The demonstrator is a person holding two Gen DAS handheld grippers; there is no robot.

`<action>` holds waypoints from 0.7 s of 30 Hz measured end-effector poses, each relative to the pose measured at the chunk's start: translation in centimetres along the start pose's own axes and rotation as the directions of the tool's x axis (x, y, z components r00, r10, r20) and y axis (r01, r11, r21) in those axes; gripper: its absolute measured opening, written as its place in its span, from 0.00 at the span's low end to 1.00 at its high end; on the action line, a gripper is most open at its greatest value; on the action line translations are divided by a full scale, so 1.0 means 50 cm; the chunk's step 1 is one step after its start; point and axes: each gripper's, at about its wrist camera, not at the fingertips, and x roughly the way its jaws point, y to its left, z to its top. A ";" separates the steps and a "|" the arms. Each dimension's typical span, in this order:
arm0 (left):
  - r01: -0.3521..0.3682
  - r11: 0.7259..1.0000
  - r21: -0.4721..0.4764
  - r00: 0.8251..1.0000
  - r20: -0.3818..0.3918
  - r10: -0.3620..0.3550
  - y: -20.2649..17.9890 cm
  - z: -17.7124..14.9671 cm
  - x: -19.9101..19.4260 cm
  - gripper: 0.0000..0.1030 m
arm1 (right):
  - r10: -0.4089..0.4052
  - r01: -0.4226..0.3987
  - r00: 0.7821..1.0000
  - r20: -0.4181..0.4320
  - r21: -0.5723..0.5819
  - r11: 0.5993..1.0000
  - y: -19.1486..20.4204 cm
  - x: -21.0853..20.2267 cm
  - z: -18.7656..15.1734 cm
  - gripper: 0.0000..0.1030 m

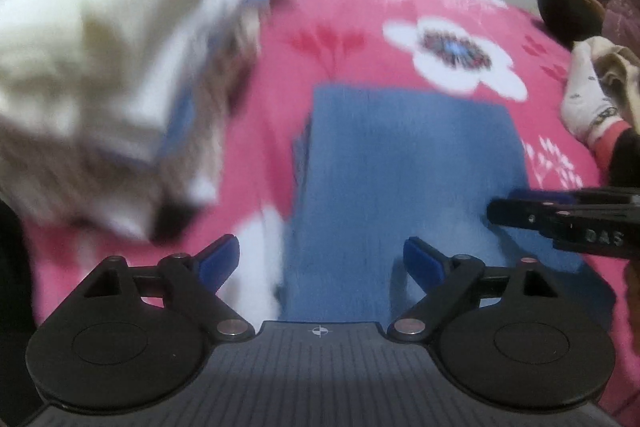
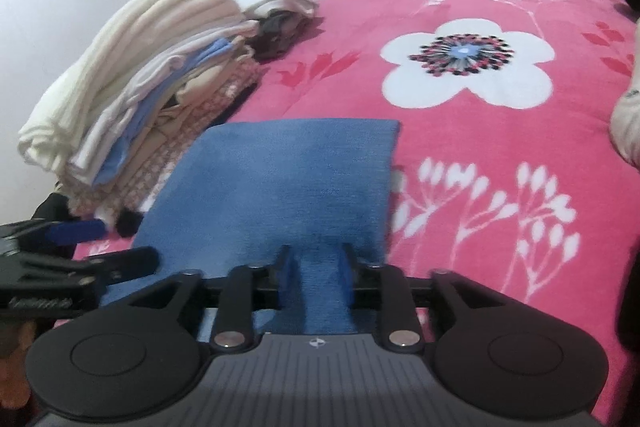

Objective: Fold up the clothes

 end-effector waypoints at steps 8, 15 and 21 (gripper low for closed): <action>0.210 0.973 -0.091 0.974 -0.063 -0.216 0.053 -0.004 0.055 0.96 | -0.039 0.042 0.999 0.020 -0.172 0.984 0.055 0.005 -0.019 0.61; 0.263 0.963 -0.065 0.963 -0.048 -0.266 0.052 0.009 0.078 1.00 | 0.012 -0.005 0.997 0.070 -0.097 0.995 0.037 -0.040 0.004 0.66; 0.325 0.934 -0.151 0.942 -0.035 -0.334 0.082 0.031 0.096 1.00 | 0.079 -0.108 0.991 0.104 0.314 0.943 -0.123 -0.074 0.035 0.66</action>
